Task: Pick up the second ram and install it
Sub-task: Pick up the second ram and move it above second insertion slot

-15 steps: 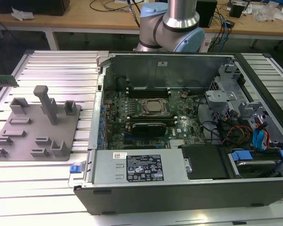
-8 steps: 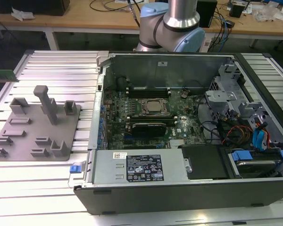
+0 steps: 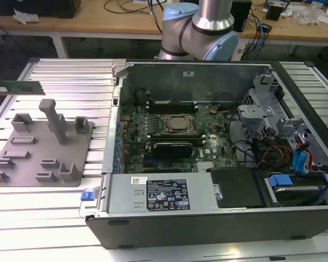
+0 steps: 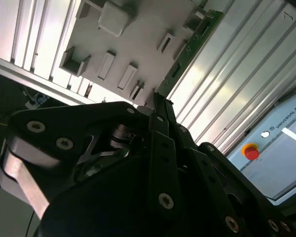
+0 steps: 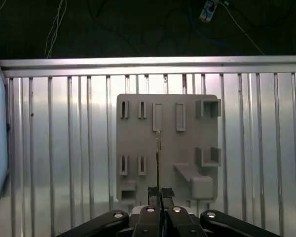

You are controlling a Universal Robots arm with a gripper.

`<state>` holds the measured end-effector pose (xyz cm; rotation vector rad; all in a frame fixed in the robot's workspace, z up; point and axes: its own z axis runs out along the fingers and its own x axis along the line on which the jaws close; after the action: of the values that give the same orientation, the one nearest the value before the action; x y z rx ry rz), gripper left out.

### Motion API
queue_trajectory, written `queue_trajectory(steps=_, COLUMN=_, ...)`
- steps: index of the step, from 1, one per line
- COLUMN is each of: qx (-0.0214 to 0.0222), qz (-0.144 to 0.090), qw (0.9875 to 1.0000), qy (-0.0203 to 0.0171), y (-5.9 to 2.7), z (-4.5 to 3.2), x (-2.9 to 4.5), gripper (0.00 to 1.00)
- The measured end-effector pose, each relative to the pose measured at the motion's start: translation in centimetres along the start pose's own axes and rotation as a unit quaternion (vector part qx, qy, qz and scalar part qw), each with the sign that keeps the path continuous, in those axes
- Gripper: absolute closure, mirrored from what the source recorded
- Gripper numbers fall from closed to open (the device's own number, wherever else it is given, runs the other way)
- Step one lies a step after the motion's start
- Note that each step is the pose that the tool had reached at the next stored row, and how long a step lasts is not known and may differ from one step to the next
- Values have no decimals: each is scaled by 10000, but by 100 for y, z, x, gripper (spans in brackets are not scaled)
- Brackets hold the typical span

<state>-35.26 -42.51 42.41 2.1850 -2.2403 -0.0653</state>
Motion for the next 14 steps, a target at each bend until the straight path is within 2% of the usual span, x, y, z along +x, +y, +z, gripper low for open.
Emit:
queue_trajectory(steps=3, qx=0, qz=0, qw=10000, qy=0, y=-136, z=-5, x=-3, gripper=91)
queue_trajectory(steps=4, qx=0, qz=0, qw=10000, qy=0, y=-222, z=-8, x=-6, gripper=91)
queue_trajectory(steps=9, qx=-1, qz=0, qw=10000, qy=1, y=-541, z=-21, x=-14, gripper=91)
queue_trajectory(steps=11, qx=0, qz=0, qw=10000, qy=0, y=-612, z=-23, x=-15, gripper=91)
queue_trajectory(steps=14, qx=0, qz=-1, qw=10000, qy=0, y=-805, z=-30, x=-20, gripper=91)
